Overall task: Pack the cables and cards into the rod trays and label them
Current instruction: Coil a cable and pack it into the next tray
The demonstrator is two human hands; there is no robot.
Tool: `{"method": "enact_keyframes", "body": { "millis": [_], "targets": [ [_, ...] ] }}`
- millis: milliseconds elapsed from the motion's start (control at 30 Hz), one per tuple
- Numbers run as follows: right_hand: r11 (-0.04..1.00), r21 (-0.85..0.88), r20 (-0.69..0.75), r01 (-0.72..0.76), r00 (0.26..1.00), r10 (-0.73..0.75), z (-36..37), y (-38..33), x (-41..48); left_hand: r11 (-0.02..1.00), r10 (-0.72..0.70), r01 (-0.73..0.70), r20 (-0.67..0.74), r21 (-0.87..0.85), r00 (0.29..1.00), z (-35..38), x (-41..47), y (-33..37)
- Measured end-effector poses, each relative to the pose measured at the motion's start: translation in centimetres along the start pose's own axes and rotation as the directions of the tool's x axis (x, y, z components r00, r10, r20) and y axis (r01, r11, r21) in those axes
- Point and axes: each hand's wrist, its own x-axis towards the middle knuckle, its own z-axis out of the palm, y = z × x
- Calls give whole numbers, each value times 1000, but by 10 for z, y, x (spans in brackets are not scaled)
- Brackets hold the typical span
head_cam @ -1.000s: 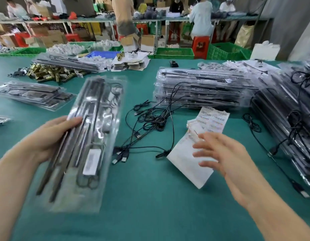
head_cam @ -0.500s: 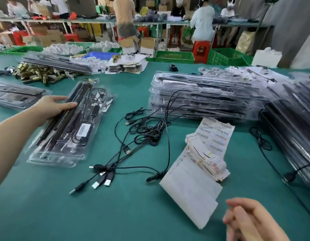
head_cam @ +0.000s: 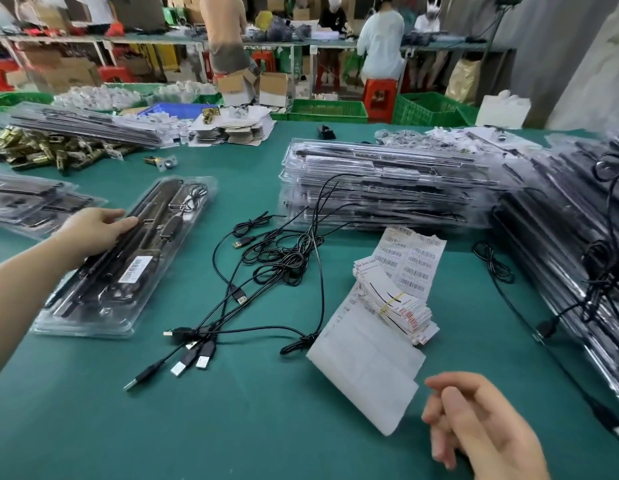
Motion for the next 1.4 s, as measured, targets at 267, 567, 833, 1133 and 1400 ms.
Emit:
{"method": "enact_keyframes", "body": {
  "millis": [267,567,833,1133,1400],
  "targets": [
    [994,-94,6,59,998,-59,1,0,-7,881,469,-425,-269,206,841,25,-59,112],
    [593,-649,165,478,848,-503,10,3,-7,851,505,-501,20,159,863,89,-119,297],
    [555,-630,224,543,812,-539,10,3,-3,977,214,-214,23,21,977,97,-92,302],
    [627,-594,188,504,845,-501,9,4,-3,921,161,-101,131,-375,978,72,-89,315],
    [682,-555,183,475,870,-457,8,10,-5,714,115,256,471,-651,875,42,-85,310]
  ]
}}
